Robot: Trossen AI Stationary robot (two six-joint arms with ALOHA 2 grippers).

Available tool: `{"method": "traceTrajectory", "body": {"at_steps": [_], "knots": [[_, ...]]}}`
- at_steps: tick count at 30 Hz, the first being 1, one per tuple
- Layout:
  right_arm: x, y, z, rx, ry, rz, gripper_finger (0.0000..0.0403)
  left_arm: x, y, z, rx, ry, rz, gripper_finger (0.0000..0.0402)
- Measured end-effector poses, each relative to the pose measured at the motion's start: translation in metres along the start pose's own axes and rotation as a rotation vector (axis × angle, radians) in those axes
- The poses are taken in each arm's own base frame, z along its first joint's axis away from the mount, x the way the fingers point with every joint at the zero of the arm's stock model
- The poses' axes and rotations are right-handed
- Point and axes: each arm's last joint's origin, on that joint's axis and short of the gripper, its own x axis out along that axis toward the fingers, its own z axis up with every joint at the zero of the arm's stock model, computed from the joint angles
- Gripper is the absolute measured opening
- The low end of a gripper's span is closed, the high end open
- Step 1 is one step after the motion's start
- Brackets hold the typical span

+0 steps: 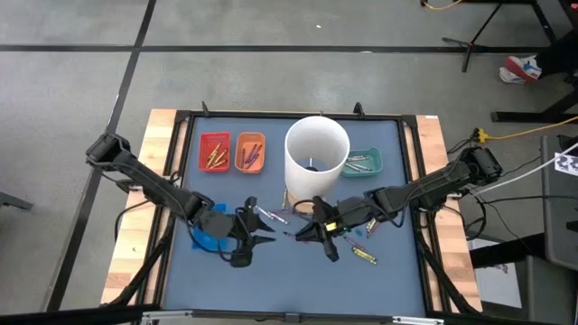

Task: Sort crayons
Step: Put the violet crayon into the green bin

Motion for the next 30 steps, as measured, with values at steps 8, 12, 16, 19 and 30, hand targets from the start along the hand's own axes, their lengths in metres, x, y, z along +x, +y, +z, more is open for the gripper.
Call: {"method": "traceTrajectory", "body": {"at_steps": [8, 12, 16, 19, 30], "knots": [[0.000, 0.002, 0.007, -0.092, -0.094, -0.024, 0.0014, 0.000, -0.004, 0.015, 0.026, -0.156, -0.020, 0.0096], [-0.001, 0.001, 0.008, -0.112, -0.110, -0.065, 0.0014, -0.001, -0.005, 0.022, 0.037, -0.222, -0.023, 0.0096], [-0.001, 0.002, 0.011, -0.110, -0.142, -0.069, 0.0014, -0.001, -0.002, 0.025, 0.022, -0.252, -0.002, 0.0096], [-0.001, 0.003, 0.014, -0.126, -0.177, -0.055, 0.0014, 0.000, 0.001, 0.026, 0.018, -0.257, 0.008, 0.0096], [-0.002, 0.004, 0.019, -0.152, -0.239, -0.074, 0.0014, 0.000, 0.002, 0.032, 0.037, -0.305, -0.019, 0.0096]]}}
